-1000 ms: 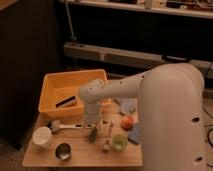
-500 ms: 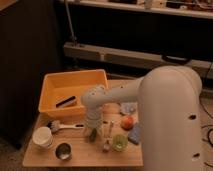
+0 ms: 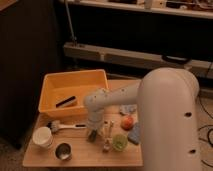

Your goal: Place pepper in plastic cup

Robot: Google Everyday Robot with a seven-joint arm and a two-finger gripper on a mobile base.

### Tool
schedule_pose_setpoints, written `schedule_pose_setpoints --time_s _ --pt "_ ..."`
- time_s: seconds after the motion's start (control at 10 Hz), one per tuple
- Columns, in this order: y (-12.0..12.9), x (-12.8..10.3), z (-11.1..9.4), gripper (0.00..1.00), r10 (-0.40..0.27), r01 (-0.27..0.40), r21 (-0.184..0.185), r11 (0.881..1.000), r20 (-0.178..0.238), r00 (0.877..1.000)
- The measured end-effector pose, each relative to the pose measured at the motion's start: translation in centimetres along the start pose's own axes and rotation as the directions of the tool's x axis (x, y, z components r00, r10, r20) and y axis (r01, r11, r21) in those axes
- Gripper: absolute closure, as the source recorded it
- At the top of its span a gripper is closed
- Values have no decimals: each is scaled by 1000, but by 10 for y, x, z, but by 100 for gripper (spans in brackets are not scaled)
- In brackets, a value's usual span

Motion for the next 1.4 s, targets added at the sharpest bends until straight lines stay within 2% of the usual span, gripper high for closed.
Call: schedule_pose_setpoints --time_s 0.3,0.5,0.7,0.8,1.0,1.2,1.3,1.4 --pt "-1 0 -2 95 4 -4 -2 1000 1 1000" --pt "-1 0 -2 100 2 -2 -1 1000 1 1000" --pt "2 7 -16 100 0 0 12 1000 11 1000" --pt "1 11 -29 100 -1 1 26 1000 10 1000" --pt "3 32 -77 100 -30 30 57 998 11 999" --pt "2 53 -118 100 -61 61 69 996 1 998" --pt "-4 69 -143 100 -85 86 65 994 -25 996" --pt "-14 82 -160 100 -95 98 54 994 -52 994"
